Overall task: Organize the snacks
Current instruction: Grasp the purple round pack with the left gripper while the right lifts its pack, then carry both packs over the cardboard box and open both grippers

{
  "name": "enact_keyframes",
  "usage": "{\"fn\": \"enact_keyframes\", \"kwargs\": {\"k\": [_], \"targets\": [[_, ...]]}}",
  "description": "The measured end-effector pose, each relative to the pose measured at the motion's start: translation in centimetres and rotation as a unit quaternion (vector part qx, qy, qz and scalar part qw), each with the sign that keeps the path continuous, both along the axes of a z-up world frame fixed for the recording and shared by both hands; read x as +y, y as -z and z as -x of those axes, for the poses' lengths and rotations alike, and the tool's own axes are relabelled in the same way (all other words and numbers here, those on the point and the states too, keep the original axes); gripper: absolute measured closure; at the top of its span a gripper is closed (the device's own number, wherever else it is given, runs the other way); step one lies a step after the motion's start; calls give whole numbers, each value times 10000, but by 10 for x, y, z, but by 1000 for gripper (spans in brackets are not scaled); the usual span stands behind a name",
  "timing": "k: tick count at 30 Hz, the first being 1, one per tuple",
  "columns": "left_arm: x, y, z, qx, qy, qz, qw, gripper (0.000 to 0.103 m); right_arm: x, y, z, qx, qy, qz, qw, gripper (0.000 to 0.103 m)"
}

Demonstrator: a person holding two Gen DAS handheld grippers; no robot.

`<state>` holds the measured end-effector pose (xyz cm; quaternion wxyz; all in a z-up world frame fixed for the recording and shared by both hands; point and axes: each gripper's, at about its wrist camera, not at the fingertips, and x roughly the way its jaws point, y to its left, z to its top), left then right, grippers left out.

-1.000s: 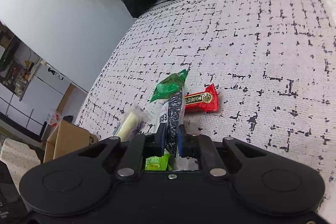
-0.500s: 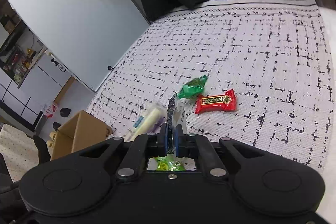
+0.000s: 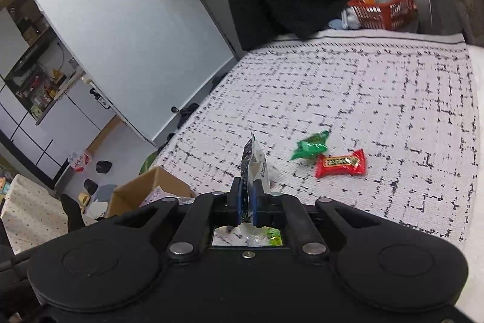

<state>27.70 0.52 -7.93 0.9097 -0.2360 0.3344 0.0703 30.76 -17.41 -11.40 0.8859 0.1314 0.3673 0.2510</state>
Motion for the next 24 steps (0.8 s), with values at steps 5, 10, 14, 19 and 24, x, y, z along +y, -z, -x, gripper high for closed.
{"fn": "enact_keyframes", "kwargs": {"k": [5,10,14,19,24], "targets": [[14,-7,9,-82,-98,6,9999,62,12,-10,9,-96,-55,-15,9999,97],[30,-10,19,-125,-224,26,9997,62,27,-15,16,-136,-139,-5,9998,97],[43,-11,24,-151,-333,48,9993,62,42,-18,21,-183,-227,5,9996,97],[60,-10,29,-150,-491,50,9987,62,61,-21,25,-222,-324,10,9992,97],[81,-6,34,-144,-650,67,9978,62,81,-21,25,-235,-451,16,9987,97]]}}
